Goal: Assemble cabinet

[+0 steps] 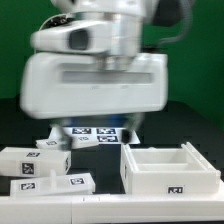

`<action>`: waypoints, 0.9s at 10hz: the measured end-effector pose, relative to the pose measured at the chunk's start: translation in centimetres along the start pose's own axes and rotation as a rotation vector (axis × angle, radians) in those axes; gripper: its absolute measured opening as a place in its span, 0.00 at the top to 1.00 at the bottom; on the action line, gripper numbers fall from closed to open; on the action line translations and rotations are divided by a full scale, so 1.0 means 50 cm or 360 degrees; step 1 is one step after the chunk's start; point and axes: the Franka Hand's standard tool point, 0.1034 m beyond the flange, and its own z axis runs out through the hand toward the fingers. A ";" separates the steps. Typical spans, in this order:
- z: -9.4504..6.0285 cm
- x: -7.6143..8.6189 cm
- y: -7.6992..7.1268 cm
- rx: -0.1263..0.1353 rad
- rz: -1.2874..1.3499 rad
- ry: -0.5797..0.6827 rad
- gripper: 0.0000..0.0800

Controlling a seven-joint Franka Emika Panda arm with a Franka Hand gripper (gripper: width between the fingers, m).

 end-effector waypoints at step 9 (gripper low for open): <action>0.141 -0.152 0.023 0.0039 0.0438 -0.0070 0.01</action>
Offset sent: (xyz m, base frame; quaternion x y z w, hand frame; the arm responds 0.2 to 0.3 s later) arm 0.0000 0.0000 0.0000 0.0000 0.0000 0.0000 1.0000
